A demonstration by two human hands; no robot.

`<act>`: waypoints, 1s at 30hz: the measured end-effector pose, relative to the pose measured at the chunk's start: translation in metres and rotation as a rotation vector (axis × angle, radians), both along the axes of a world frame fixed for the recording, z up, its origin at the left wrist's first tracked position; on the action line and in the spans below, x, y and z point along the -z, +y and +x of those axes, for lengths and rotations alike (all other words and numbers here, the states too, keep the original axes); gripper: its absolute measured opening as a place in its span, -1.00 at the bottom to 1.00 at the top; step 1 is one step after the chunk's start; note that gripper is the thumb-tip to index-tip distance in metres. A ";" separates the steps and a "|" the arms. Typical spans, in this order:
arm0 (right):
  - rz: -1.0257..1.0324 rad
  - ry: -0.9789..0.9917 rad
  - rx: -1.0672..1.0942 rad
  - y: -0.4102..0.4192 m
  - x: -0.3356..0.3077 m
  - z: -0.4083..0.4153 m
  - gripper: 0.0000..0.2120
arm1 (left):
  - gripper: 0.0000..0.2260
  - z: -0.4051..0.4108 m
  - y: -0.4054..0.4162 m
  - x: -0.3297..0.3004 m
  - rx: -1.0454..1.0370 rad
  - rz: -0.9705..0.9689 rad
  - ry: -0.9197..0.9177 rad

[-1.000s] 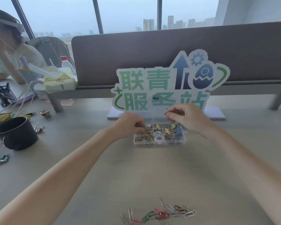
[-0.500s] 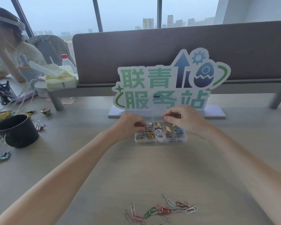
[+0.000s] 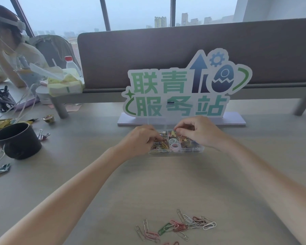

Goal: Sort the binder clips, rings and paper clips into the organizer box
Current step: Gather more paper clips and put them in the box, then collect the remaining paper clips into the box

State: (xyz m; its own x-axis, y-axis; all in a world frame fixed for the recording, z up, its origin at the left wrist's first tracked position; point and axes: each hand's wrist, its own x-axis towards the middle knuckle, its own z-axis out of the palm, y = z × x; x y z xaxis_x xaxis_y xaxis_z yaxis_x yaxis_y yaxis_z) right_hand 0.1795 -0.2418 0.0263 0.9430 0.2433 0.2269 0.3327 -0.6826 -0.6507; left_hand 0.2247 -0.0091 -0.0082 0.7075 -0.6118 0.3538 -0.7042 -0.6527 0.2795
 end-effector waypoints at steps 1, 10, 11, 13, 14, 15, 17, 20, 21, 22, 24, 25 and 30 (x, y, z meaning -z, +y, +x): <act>-0.002 0.001 0.001 0.000 0.000 -0.001 -0.90 | -0.71 -0.001 0.000 0.001 -0.004 0.011 -0.003; -0.017 0.296 -0.212 0.000 -0.015 -0.040 -0.90 | -0.76 -0.056 0.011 -0.010 -0.049 -0.162 0.002; -0.091 0.322 -0.256 -0.001 -0.015 -0.049 -0.88 | -0.78 -0.070 0.015 -0.014 -0.031 -0.132 0.074; -0.236 0.339 -0.332 -0.002 -0.012 -0.071 -0.86 | -0.81 -0.100 0.025 -0.022 0.031 -0.021 0.234; -0.282 0.343 -0.366 -0.003 -0.010 -0.083 -0.86 | -0.82 -0.114 0.030 -0.026 0.071 0.040 0.308; -0.306 0.351 -0.393 -0.005 -0.007 -0.094 -0.85 | -0.82 -0.127 0.037 -0.030 0.109 0.102 0.372; -0.314 0.365 -0.416 -0.008 0.002 -0.117 -0.81 | -0.76 -0.150 0.048 -0.034 0.167 0.219 0.471; -0.374 0.319 -0.385 -0.014 0.016 -0.145 -0.70 | -0.72 -0.177 0.055 -0.029 0.188 0.252 0.532; -0.405 0.277 -0.362 -0.014 0.019 -0.152 -0.72 | -0.76 -0.183 0.055 -0.025 0.184 0.213 0.515; -0.422 0.232 -0.334 -0.012 0.021 -0.158 -0.76 | -0.80 -0.189 0.053 -0.022 0.177 0.169 0.499; -0.430 0.156 -0.281 -0.008 0.022 -0.163 -0.82 | -0.87 -0.196 0.051 -0.015 0.170 0.104 0.471; -0.429 0.127 -0.260 -0.006 0.023 -0.163 -0.83 | -0.88 -0.198 0.050 -0.012 0.168 0.086 0.458; -0.405 0.103 -0.201 0.005 0.025 -0.150 -0.77 | -0.92 -0.210 0.042 -0.010 0.181 0.040 0.446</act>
State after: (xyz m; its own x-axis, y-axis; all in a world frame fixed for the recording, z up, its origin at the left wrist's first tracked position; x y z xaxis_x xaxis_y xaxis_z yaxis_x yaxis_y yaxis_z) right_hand 0.0296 -0.2369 0.0009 0.8805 0.4737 -0.0168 0.4322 -0.8170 -0.3817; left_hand 0.0149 0.0325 0.0019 0.6657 -0.7461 0.0141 -0.6249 -0.5471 0.5569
